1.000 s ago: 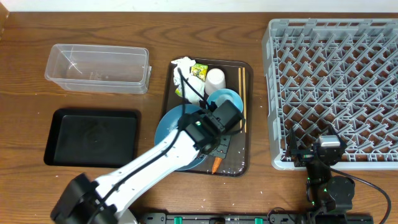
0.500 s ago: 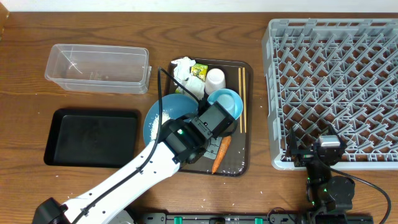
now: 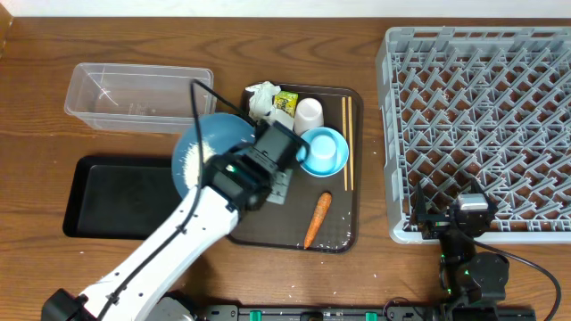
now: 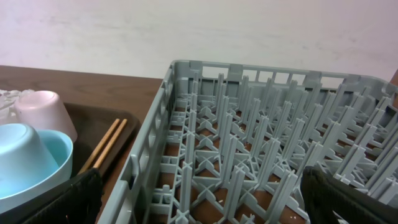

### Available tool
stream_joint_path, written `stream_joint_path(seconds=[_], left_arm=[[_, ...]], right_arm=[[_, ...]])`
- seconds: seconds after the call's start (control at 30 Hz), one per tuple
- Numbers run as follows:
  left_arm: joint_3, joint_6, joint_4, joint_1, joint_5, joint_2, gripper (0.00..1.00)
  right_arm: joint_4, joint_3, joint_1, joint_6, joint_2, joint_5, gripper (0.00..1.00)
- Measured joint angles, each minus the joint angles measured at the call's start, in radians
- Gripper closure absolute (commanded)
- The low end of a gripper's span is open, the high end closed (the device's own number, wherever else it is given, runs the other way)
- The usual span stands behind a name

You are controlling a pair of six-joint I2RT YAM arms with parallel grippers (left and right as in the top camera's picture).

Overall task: Sort waste into correct bins and load items into the dishwasher rack
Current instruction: 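Lift the blue plate with the left gripper over the black tray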

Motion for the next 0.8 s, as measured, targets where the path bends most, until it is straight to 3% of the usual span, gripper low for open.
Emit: stream_joint_path(seconds=[0.4, 0.8], left_arm=[[0.000, 0.017, 0.076, 0.261, 0.006, -0.026, 0.94], [0.000, 0.016, 0.129, 0.555, 0.274, -0.091, 0.94]], right_arm=[[0.000, 0.000, 0.000, 0.000, 0.000, 0.000, 0.01], [0.000, 0.000, 0.000, 0.000, 0.000, 0.000, 0.01]])
